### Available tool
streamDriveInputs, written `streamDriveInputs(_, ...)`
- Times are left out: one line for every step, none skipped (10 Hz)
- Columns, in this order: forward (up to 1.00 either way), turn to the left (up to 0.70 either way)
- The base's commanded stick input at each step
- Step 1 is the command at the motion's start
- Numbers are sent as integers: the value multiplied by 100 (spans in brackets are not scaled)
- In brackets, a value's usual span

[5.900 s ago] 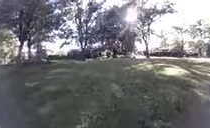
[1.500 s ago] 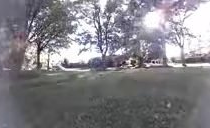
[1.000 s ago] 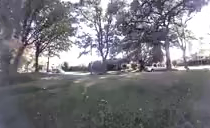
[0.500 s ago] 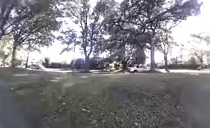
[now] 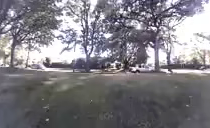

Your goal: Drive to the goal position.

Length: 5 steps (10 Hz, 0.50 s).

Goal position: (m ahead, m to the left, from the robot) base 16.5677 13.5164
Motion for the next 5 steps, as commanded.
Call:
streamDriveInputs(100,0)
streamDriveInputs(100,2)
streamDriveInputs(100,3)
streamDriveInputs(100,4)
streamDriveInputs(100,30)
